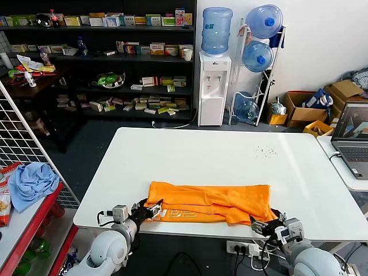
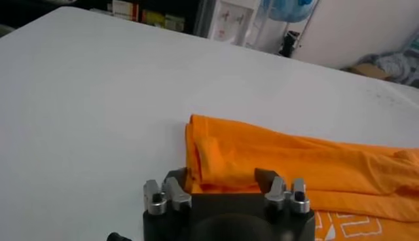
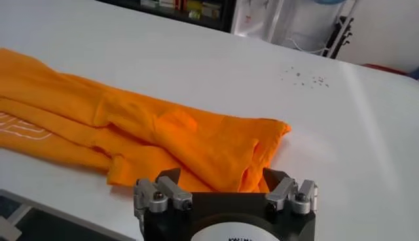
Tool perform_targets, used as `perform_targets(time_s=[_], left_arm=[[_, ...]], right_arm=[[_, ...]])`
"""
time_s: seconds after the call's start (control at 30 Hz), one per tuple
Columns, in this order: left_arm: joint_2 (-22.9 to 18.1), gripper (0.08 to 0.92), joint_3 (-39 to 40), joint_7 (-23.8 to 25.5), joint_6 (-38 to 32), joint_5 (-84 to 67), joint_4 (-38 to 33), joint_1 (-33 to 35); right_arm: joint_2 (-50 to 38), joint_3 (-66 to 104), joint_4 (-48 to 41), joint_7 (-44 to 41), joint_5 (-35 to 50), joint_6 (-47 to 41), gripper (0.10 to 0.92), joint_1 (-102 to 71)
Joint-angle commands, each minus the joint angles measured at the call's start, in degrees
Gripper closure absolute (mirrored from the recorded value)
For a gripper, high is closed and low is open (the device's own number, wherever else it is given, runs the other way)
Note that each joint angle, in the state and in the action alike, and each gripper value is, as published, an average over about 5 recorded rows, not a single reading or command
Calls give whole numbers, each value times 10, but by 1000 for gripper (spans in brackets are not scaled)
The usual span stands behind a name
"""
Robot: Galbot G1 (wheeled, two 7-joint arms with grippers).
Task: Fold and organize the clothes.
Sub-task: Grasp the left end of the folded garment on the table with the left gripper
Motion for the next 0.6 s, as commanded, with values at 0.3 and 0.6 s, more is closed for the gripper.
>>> perform_targets(time_s=[0.3, 0.6], left_arm=[[-8, 579, 1, 8, -1, -3, 13, -7], [13, 836, -20, 7, -4, -13, 30, -18]], right_arm=[[4, 1, 14, 9, 20, -6, 203, -6], [11, 0, 13, 7, 5, 6, 203, -3]])
